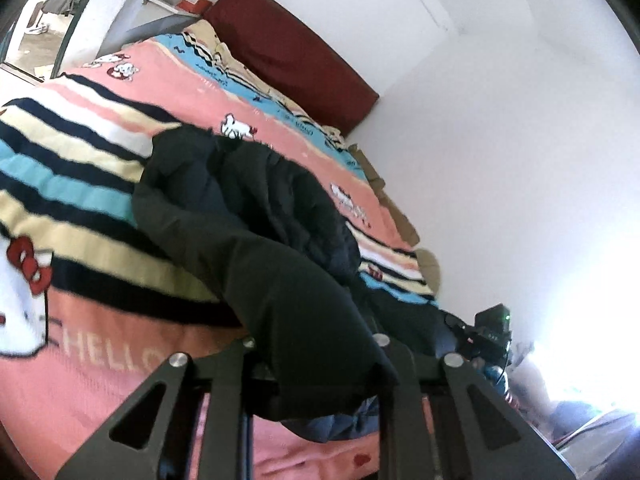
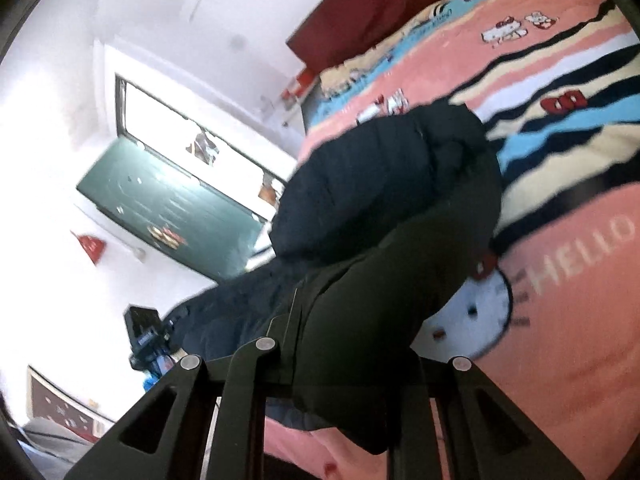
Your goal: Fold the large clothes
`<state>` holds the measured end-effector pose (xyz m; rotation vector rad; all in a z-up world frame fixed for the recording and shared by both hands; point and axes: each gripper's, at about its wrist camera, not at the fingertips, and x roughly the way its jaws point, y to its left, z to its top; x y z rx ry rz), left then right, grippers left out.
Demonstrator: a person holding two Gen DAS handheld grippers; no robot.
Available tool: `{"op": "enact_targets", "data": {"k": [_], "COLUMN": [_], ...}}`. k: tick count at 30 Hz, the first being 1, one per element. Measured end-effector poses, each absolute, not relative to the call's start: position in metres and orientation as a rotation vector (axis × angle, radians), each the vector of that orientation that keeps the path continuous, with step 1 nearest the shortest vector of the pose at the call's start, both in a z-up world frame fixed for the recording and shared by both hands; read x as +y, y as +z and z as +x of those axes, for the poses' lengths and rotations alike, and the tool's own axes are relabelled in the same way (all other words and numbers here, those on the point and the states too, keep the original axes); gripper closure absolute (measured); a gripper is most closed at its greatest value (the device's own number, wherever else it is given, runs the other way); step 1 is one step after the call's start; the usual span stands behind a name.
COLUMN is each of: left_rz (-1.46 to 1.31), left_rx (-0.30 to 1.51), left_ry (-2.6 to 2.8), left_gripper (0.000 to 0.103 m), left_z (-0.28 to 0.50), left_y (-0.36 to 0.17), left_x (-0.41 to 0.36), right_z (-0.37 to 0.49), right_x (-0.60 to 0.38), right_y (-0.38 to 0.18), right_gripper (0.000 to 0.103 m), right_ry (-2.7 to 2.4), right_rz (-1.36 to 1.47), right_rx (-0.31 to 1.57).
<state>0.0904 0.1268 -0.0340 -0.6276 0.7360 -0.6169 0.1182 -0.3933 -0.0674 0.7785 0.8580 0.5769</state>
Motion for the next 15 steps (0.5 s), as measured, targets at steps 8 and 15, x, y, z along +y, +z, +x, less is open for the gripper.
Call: {"op": "enact_targets", "data": {"k": [8,15], "left_rz": [-0.739,-0.753], "left_rx": [0.696,0.711], "left_ry": [-0.617,-0.527], "left_gripper": [0.085,0.084], "left_z": [0.168,0.261], "left_y": [0.005,0.023], "left_x": [0.125,0.113], "right_z": [0.181,0.246], "right_x": [-0.421,-0.443], "right_y": [-0.058,-0.067], "right_gripper": [0.085,0.08], "right_ry": [0.579,0.513], "right_rz": [0.934,1.137], "right_rx": [0.784,0.755]}}
